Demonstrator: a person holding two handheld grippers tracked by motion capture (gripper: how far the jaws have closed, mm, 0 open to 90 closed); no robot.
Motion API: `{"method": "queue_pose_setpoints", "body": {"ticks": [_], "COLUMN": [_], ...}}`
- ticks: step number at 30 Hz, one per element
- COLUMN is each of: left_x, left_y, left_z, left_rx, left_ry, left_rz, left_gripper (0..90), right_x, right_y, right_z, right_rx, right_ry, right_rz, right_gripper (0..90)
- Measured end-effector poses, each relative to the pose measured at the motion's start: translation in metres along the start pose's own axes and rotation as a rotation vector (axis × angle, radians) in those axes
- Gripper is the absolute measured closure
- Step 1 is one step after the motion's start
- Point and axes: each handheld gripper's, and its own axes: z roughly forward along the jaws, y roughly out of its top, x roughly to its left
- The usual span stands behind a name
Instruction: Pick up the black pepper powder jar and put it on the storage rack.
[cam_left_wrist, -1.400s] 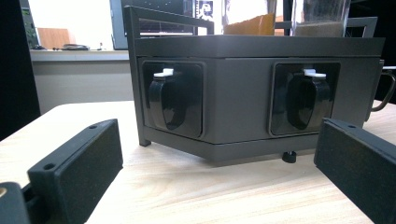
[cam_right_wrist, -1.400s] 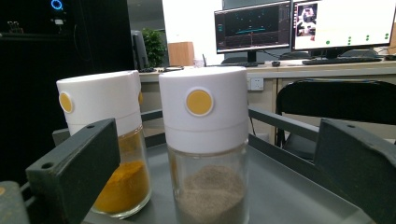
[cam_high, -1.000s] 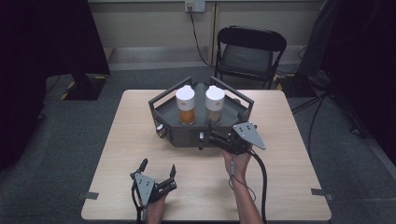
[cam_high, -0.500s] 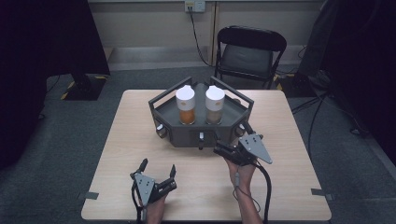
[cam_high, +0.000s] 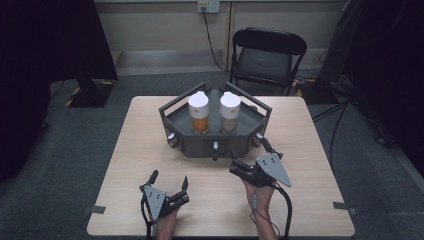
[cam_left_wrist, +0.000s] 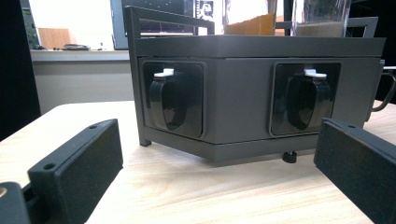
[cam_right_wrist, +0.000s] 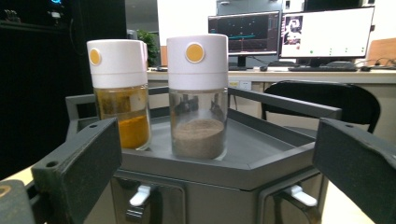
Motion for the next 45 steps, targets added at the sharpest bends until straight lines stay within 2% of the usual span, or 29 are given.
{"method": "queue_pose_setpoints", "body": {"ticks": [9, 21, 45], "left_x": [0.0, 0.0, 0.0], "left_y": [0.0, 0.0, 0.0], "left_z": [0.0, 0.0, 0.0], "left_rx": [0.0, 0.0, 0.0], "left_ry": [0.0, 0.0, 0.0], "left_rz": [0.0, 0.0, 0.0], "left_gripper": [0.6, 0.6, 0.7], "right_x": [0.002, 0.002, 0.005], "right_y": [-0.01, -0.023, -0.049], "right_z": [-0.008, -0.022, -0.045], "right_rx": [0.011, 0.0, 0.025], "right_ry": [-0.016, -0.024, -0.042], "right_rz": [0.002, -0.005, -0.008], "right_gripper": [0.2, 0.1, 0.0]}}
